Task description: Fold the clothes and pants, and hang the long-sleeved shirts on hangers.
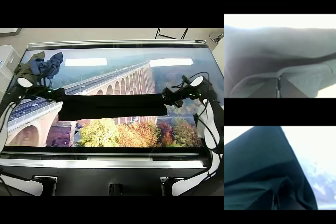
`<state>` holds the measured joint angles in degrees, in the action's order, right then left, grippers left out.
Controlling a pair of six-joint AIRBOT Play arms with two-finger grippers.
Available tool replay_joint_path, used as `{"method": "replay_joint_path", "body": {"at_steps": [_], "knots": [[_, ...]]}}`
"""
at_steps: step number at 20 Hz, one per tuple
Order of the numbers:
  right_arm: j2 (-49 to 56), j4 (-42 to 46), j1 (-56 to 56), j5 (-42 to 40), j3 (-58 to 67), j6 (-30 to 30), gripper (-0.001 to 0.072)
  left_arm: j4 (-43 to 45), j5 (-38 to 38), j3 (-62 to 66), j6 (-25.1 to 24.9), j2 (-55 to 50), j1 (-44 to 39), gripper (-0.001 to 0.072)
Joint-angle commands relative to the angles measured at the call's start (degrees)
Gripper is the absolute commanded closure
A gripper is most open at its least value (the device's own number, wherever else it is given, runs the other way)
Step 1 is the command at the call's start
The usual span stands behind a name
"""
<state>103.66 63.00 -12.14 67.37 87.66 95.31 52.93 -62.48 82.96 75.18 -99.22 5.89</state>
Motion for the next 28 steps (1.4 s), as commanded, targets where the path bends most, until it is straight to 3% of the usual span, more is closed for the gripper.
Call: {"method": "replay_joint_path", "body": {"at_steps": [1, 2, 3, 8, 13, 15, 16, 17, 18, 19, 20, 21, 22, 25, 28], "knots": [[2.3, -1.0, 0.0, 0.3, 0.9, 1.5, 0.0535, 0.0, 0.0, 2.5, 5.3, -5.4, -0.5, 0.0472], [2.1, -1.1, -0.7, 2.3, 1.4, 1.4, 0.0216, 0.0, -1.2, 2.6, 5.2, -5.4, -0.1, 0.019], [2.1, -1.2, -1.8, 5.0, 2.4, -0.5, -0.0004, 0.0, -4.0, 3.1, 3.9, -5.4, 0.8, 0.0038], [4.5, -5.3, -9.5, 11.1, 2.6, -4.4, 0.0001, -6.7, -15.8, 4.3, 2.7, -4.5, 6.3, 0.0059], [8.5, -15.2, -7.2, 8.1, 2.6, -6.5, 0.0004, -11.9, -14.2, 4.3, 1.3, -1.0, 5.2, 0.006], [9.7, -16.1, -5.1, 6.2, 2.6, -6.4, 0.0044, -15.0, -14.0, 4.3, 0.6, 0.0, 4.0, 0.006], [9.9, -16.2, -4.0, 5.9, 2.6, -6.4, 0.0112, -17.5, -14.0, 4.3, 0.2, 0.0, 3.3, 0.006], [9.9, -16.3, -3.1, 5.7, 2.6, -6.6, 0.0307, -19.2, -13.9, 4.3, 0.2, 0.0, 2.5, 0.0061], [9.7, -17.3, -2.8, 6.1, 2.7, -8.3, 0.0407, -20.0, -13.4, 4.3, 0.2, 0.0, 1.3, 0.0081], [9.3, -19.0, -2.5, 7.5, 3.1, -11.1, 0.0595, -19.9, -13.1, 4.3, 0.2, -0.1, -0.1, 0.0211], [8.4, -19.4, -2.5, 8.5, 3.8, -11.2, 0.0669, -20.0, -12.7, 4.3, 0.2, -0.3, -1.7, 0.0396], [6.7, -19.9, -2.5, 9.7, 4.1, -12.1, 0.0669, -20.0, -11.6, 4.3, 0.2, -0.7, -3.9, 0.0571], [4.6, -20.9, -2.4, 10.8, 4.1, -13.1, 0.067, -20.0, -9.5, 4.3, 0.2, -1.4, -6.6, 0.0669], [-3.6, -21.4, -0.8, 14.3, 4.1, -13.9, 0.067, -20.5, 0.3, 4.3, 0.3, -4.1, -16.2, 0.0677], [-13.1, -21.5, 1.3, 15.7, 4.1, -13.9, 0.0669, -21.0, 7.7, 4.3, 4.0, -7.5, -24.2, 0.0677]]}}
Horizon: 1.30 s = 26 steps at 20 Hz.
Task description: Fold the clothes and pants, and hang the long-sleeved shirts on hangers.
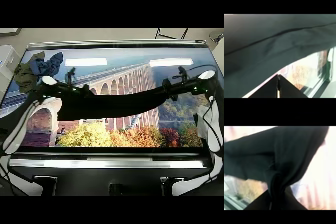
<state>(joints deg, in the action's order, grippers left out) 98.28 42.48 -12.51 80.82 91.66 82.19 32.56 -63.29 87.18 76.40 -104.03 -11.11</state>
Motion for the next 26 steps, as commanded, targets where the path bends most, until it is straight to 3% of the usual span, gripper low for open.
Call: {"method": "replay_joint_path", "body": {"at_steps": [1, 5, 8, 10, 13, 15, 17, 21, 23, 26], "knots": [[-10.7, -0.9, 2.6, 2.2, 0.1, -0.8, 0.0668, -0.7, 10.2, 0.0, 5.6, -3.7, -9.0, 0.0677], [-19.7, -1.0, 6.3, 2.5, 0.1, 1.7, 0.0668, -3.3, 17.3, 0.0, 13.7, -8.1, -16.5, 0.0678], [-24.3, -0.9, 8.6, 2.7, 0.1, 4.8, 0.0667, -15.8, 24.0, 0.1, 15.3, -12.0, -22.8, 0.0679], [-25.7, -0.7, 9.2, 3.3, 0.1, 6.9, 0.0667, -26.9, 29.9, 0.2, 14.9, -13.7, -27.4, 0.0685], [-25.8, 0.8, 9.2, 1.7, 0.1, 8.7, 0.0667, -33.7, 34.5, 2.8, 11.0, -15.5, -32.6, 0.0686], [-24.9, 0.2, 9.2, -0.1, 0.1, 9.1, 0.0667, -33.2, 34.6, 4.2, 3.5, -15.4, -32.5, 0.0691], [-23.1, -2.0, 9.3, -1.4, 0.1, 9.0, 0.0667, -24.8, 31.7, 4.2, 2.3, -13.6, -29.2, 0.0694], [-16.0, -7.5, 14.6, -6.3, 0.1, 6.4, 0.0667, 11.5, 18.8, 4.2, 14.8, -4.5, -14.9, 0.0694], [-10.6, -10.7, 19.8, -10.8, 0.1, 5.7, 0.0667, 25.6, 11.6, 4.2, 17.6, 2.4, -6.1, 0.0693], [-1.4, -14.8, 28.3, -18.8, 0.1, 5.6, 0.0666, 34.6, 4.0, 4.2, 17.6, 13.8, 5.2, 0.0692]]}}
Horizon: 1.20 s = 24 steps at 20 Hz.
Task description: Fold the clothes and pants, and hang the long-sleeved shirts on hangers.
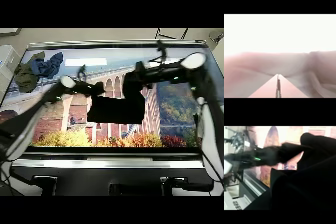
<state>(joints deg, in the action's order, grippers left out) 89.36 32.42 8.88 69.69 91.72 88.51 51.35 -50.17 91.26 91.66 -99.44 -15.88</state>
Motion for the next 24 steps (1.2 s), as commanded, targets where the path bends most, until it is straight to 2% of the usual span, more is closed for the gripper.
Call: {"method": "replay_joint_path", "body": {"at_steps": [1, 2, 3, 4, 5, 6, 8, 11, 13, 14, 16, 18, 19, 20, 21, 22, 24], "knots": [[10.6, -6.1, 9.5, -10.1, 0.0, -0.7, 0.0666, 16.5, -10.6, 0.1, 2.2, 13.0, 13.1, 0.0691], [13.8, -7.3, 12.1, -13.0, 0.0, -0.7, 0.0665, 16.4, -11.6, 0.0, 1.5, 16.2, 15.4, 0.069], [16.8, -8.3, 14.5, -15.9, 0.0, -0.6, 0.0616, 16.4, -12.6, 0.0, 1.3, 19.3, 17.0, 0.069], [19.4, -9.0, 16.5, -18.1, 0.0, 0.5, 0.0439, 16.4, -13.2, -0.1, 1.3, 21.8, 17.9, 0.069], [21.8, -10.3, 17.9, -19.2, 0.0, 2.3, 0.0104, 16.5, -13.6, -0.2, 0.8, 23.9, 18.1, 0.069], [23.3, -11.4, 18.3, -18.9, 0.0, 2.3, 0.0008, 16.4, -13.9, -0.2, -0.2, 25.5, 18.1, 0.0689], [23.3, -10.6, 16.5, -16.0, 0.0, 1.5, 0.0009, 16.4, -14.8, -0.2, -0.8, 27.0, 17.9, 0.0689], [18.1, -5.3, 5.8, -8.3, 0.0, 0.0, 0.001, 16.4, -17.0, -0.2, -3.4, 27.4, 17.9, 0.0689], [14.3, 4.3, -3.3, -2.5, 0.0, 1.5, 0.0011, 16.4, -17.4, -0.2, -3.9, 27.4, 17.9, 0.0689], [13.0, 11.6, -8.0, 1.4, 0.0, 4.4, 0.0041, 16.4, -17.4, -0.2, -3.9, 27.4, 17.9, 0.0688], [12.7, 23.0, -14.4, 8.1, -1.1, 8.6, 0.0043, 16.2, -17.4, -0.2, -3.8, 27.4, 17.9, 0.0688], [13.1, 21.5, -16.7, 8.8, -5.9, 6.1, 0.0043, 16.2, -17.4, -0.2, -3.8, 27.4, 17.4, 0.0688], [13.7, 18.5, -16.5, 7.9, -8.6, 2.6, 0.0044, 16.2, -17.4, -0.2, -3.8, 27.3, 17.1, 0.0688], [14.7, 15.2, -15.9, 7.1, -10.5, -0.7, 0.0064, 16.2, -17.4, -0.2, -3.8, 27.3, 16.6, 0.0688], [16.0, 11.8, -15.2, 6.6, -11.7, -3.8, 0.0129, 16.2, -17.4, -0.2, -3.7, 27.3, 16.4, 0.0688], [17.3, 9.2, -14.5, 6.3, -12.1, -5.9, 0.0156, 16.2, -17.4, -0.2, -3.6, 27.3, 16.1, 0.0688], [19.3, 5.0, -12.8, 4.6, -12.1, -8.1, 0.0158, 16.2, -17.4, -0.2, -3.6, 27.3, 15.8, 0.0688]]}}
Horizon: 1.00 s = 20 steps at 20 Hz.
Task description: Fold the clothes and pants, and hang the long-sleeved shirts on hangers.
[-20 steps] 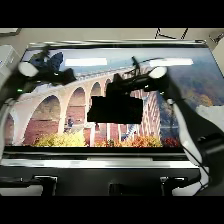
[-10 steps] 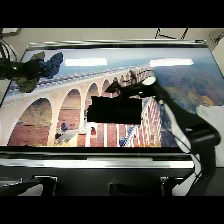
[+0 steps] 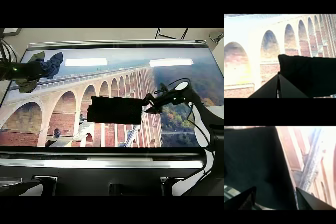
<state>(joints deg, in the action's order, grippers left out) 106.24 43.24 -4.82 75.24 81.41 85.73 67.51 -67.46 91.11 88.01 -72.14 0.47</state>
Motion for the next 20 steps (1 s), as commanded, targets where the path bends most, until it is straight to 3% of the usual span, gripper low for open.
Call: {"method": "replay_joint_path", "body": {"at_steps": [1, 3, 5, 6, 8, 10, 20], "knots": [[2.9, -6.9, 1.7, -1.6, -1.8, -5.6, 0.0158, 0.0, -0.1, 0.0, 0.1, 0.0, -0.7, 0.0688], [3.4, -7.2, 3.1, -1.6, -1.8, -5.5, 0.0205, 0.0, -0.1, 0.0, 0.1, 0.0, -1.0, 0.0688], [3.2, -8.6, 3.3, 0.3, -1.7, -7.6, 0.0608, 0.0, -0.1, 0.0, 0.6, 0.0, -1.0, 0.0688], [2.9, -10.4, 2.7, 1.7, -1.4, -9.5, 0.0667, 0.0, -0.1, 0.0, 0.7, 0.0, -1.0, 0.0688], [0.9, -13.3, 0.3, 3.8, 0.9, -12.0, 0.0667, 0.0, -0.1, 0.0, 0.7, 0.0, -1.0, 0.0688], [-2.6, -12.8, -3.2, 4.5, 5.1, -10.8, 0.0667, 0.0, 0.0, 0.0, 0.7, 0.0, -1.0, 0.0688], [-11.8, 0.5, -28.3, 11.9, 31.0, 7.0, 0.0668, 0.0, 2.3, 0.0, 0.7, 0.0, -1.0, 0.0688]]}}
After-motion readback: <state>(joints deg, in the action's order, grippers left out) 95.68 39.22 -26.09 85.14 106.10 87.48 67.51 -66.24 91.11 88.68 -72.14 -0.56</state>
